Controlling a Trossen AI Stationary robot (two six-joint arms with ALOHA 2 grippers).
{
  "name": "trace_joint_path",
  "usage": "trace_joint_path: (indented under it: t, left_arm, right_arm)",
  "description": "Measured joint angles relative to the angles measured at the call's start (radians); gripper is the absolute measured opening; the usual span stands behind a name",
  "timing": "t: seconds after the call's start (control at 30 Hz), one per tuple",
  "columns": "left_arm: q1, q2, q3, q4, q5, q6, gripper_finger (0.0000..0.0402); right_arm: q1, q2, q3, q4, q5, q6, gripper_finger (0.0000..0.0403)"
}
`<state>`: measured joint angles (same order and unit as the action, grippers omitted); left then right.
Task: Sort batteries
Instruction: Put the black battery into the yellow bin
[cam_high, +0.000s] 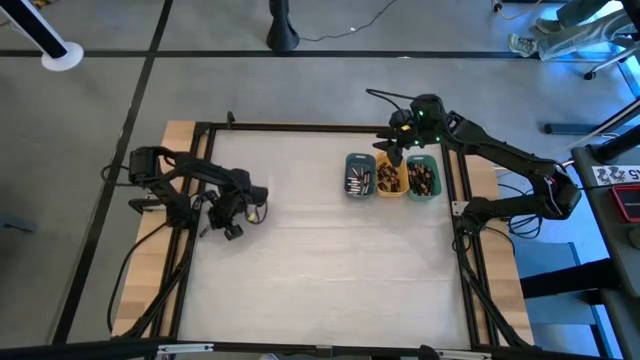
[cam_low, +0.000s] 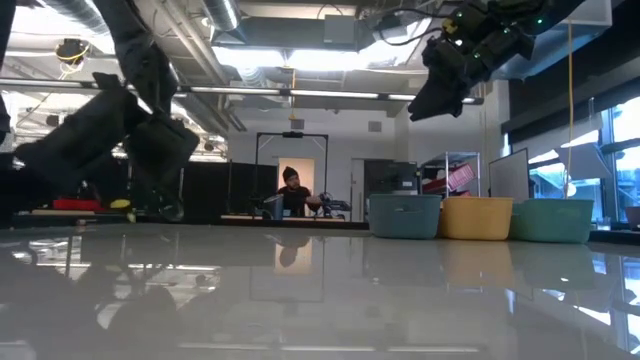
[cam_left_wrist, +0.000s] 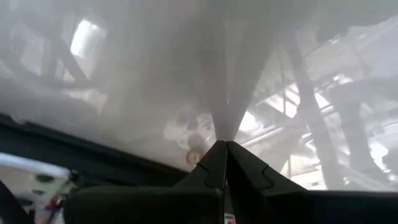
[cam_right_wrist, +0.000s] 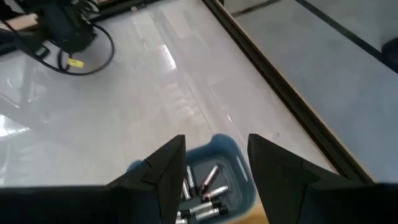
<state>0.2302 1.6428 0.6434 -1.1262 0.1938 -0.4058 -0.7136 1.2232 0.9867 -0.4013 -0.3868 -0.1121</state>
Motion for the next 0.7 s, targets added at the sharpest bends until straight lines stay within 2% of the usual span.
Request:
trace_joint_path:
  t: [0.13,0.23,0.43,0.53,0.7]
  left_arm:
    - [0.040,0.000,0.054,0.006,-0.040,0.030,0.0000]
    - [0.047,-0.001,0.114,-0.076,-0.053,0.102,0.0000]
    - [0.058,0.012,0.122,-0.272,0.010,0.212,0.0000]
    - [0.073,0.034,0.116,-0.271,0.013,0.225,0.0000]
    - [0.091,0.110,0.115,-0.275,0.079,0.230,0.0000]
  right_arm:
    - [0.000,0.000,0.000,0.008,-0.017,0.002,0.0177]
    - [0.000,0.000,0.000,-0.001,-0.017,0.002,0.0177]
    - [0.000,-0.001,0.000,-0.012,-0.017,0.002,0.0177]
    - [0.000,-0.001,0.000,-0.013,-0.017,0.002,0.0177]
    - [0.000,-0.001,0.000,-0.030,-0.018,0.002,0.0177]
